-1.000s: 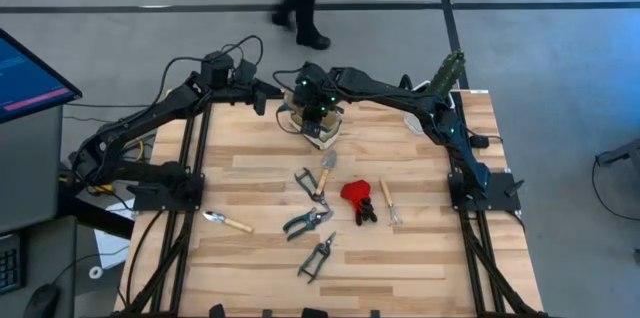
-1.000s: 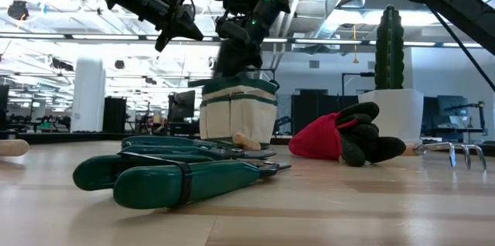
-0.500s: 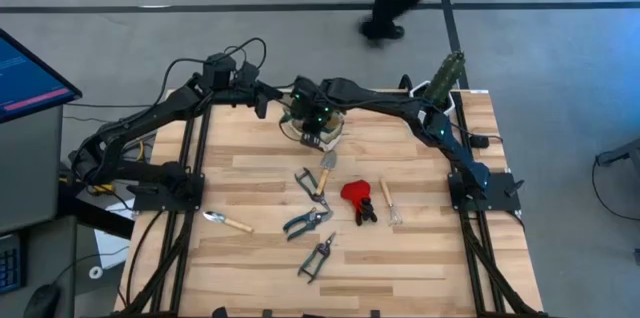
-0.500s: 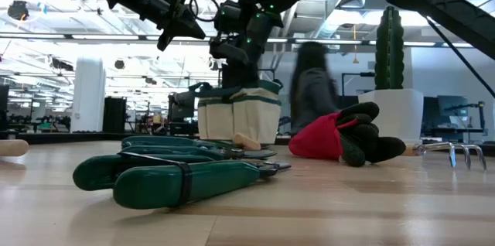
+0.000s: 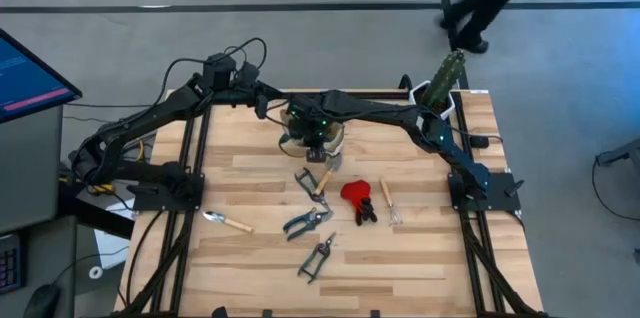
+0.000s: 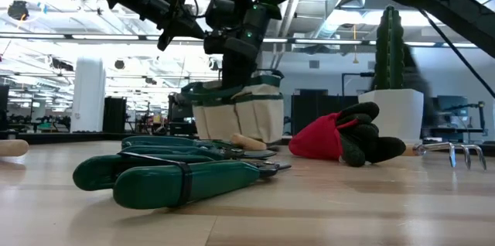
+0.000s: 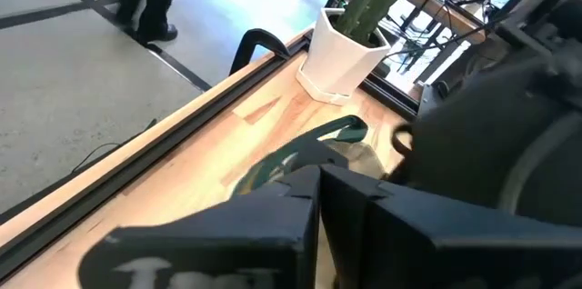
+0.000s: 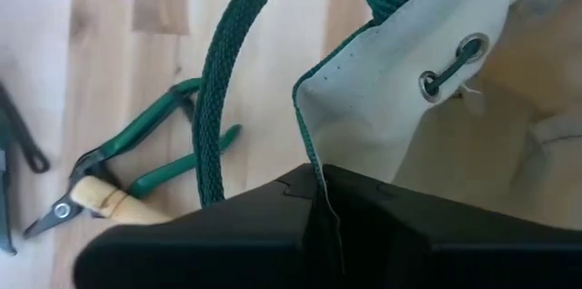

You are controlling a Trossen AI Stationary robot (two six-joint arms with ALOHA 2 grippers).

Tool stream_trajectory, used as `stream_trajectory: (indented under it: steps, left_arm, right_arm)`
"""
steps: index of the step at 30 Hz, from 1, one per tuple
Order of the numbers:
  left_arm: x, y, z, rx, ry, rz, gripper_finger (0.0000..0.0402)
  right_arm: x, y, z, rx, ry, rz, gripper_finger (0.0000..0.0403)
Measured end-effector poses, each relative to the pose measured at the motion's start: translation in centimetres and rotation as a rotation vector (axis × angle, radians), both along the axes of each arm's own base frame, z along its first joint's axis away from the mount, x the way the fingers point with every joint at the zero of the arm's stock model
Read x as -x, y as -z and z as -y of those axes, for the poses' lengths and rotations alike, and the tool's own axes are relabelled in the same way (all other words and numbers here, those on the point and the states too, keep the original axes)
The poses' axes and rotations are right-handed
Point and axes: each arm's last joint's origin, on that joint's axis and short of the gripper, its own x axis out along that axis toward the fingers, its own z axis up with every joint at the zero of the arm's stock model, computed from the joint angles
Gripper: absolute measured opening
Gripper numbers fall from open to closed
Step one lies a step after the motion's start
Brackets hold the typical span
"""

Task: Pick & Place Garden tools in Gardening bag
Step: Prepare the brown gardening bag

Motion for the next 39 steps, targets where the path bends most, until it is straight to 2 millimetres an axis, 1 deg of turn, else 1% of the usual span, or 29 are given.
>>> stream_trajectory:
  steps: [4,7,12,19,22,26,35,39]
  left_arm:
    - [0.0,0.0,0.0,0.0,0.001,0.0,0.0002]
    - [0.0,0.0,0.0,0.0,0.0,0.0,0.0002]
    - [0.0,0.0,0.0,0.001,-0.001,0.0,0.0002]
    - [0.0,0.0,0.0,0.003,-0.002,0.0,0.0002]
    - [0.0,0.0,0.0,0.003,-0.002,0.0,0.0002]
    - [0.0,0.0,0.0,0.005,-0.002,-0.002,0.0002]
    - [0.0,0.1,0.0,0.014,-0.002,-0.011,0.0002]
    - [0.0,0.1,0.0,0.014,-0.002,-0.011,0.0002]
  right_arm:
    - [0.0,-0.5,-0.8,0.003,-0.018,0.01,0.001]
    - [0.3,-1.4,-1.2,0.008,-0.039,0.01,0.0007]
    - [0.8,-2.7,-1.5,-0.008,-0.049,0.032,0.0006]
    - [0.9,-2.8,-1.5,-0.012,-0.044,0.029,0.0005]
    - [0.9,-2.8,-1.4,-0.021,-0.025,0.028,0.0014]
    - [0.9,-2.8,-1.5,-0.02,-0.028,0.029,0.0048]
    - [0.6,-2.9,-1.8,-0.014,-0.037,0.054,0.0163]
    - [0.5,-3.2,-2.4,-0.012,-0.045,0.065,0.019]
